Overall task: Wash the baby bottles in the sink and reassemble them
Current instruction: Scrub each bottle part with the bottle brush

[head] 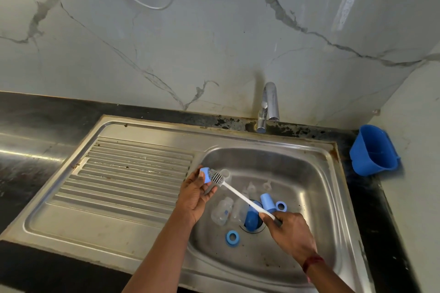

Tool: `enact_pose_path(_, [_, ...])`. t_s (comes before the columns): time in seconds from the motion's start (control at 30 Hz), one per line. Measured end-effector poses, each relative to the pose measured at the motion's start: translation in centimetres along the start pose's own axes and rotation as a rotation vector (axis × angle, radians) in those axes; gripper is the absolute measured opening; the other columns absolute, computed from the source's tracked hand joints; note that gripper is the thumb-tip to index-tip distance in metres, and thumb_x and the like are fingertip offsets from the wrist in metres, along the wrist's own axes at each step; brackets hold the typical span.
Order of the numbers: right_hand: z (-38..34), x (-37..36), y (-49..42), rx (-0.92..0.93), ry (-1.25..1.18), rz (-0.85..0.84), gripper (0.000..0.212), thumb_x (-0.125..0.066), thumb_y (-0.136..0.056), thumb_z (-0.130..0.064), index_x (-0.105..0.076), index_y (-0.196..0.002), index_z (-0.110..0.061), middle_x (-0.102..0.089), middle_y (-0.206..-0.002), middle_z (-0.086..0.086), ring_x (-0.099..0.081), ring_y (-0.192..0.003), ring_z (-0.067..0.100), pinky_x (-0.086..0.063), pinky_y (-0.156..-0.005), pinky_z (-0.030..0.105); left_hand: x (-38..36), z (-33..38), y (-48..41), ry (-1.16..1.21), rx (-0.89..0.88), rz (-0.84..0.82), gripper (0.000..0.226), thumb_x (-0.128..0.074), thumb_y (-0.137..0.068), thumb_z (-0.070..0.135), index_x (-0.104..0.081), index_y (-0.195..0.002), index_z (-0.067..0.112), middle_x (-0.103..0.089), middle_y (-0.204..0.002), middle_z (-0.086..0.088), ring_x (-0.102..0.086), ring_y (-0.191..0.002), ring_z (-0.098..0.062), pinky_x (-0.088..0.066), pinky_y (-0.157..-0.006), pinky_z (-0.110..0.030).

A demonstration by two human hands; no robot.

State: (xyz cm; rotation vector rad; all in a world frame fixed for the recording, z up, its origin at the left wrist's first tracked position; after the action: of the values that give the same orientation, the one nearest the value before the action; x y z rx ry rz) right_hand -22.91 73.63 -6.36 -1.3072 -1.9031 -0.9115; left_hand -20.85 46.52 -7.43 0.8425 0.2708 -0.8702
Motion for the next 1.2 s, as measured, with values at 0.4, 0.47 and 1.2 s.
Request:
enact_pose_path(0.4, [0.2, -1.2, -0.1, -0.087, -0.033, -0.005, 0.048, -0.053, -0.090, -0.061, -0.062, -0.069, -0.020, -0.055, -0.054, -0.004, -0.047, -0.044, 0.008, -0.035, -0.043, 0.017, -0.2, 0.0, -1.0, 0.034, -0.075, 0.054, 0.015, -0.056, -0.096, 0.004, -0.062, -0.110, 0.005, -0.061, -0.122, -0.020, -0.064, -0.103, -0.028, -0.060, -0.079, -0.033])
enact_pose_path(0.47, [0.0, -1.3, 0.3, -0.073, -0.085, 0.025, 0.050, -0.056, -0.089, -0.060, -0.056, -0.061, -0.018, -0.048, -0.049, -0.005, -0.042, -0.041, 0.010, -0.035, -0.043, 0.020, -0.2, -0.1, -1.2, 0.067, -0.085, 0.080, 0.013, -0.055, -0.097, 0.002, -0.062, -0.107, 0.006, -0.060, -0.122, -0.019, -0.063, -0.101, -0.026, -0.059, -0.082, -0.034])
enact_pose_path(1.2, [-0.9, -1.1, -0.3, -0.132, -0.286, 0.078, 0.050, -0.062, -0.091, -0.049, -0.054, -0.052, -0.018, -0.042, -0.044, -0.006, -0.044, -0.037, 0.005, -0.034, -0.040, 0.015, -2.8, -0.4, -1.1, 0.034, -0.049, -0.057, 0.038, -0.061, -0.091, 0.015, -0.059, -0.126, 0.001, -0.067, -0.122, -0.017, -0.063, -0.114, -0.029, -0.056, -0.090, -0.033])
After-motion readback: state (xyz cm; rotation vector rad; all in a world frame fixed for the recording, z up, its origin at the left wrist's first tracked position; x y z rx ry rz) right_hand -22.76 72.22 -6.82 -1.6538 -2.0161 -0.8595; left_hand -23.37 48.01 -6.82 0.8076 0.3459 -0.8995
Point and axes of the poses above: each hand's wrist, its own y-axis away from the middle knuckle, its own x-axis out of the back of the hand, z = x × y, the point moved 7 cm from there along -y, towards the middle knuckle
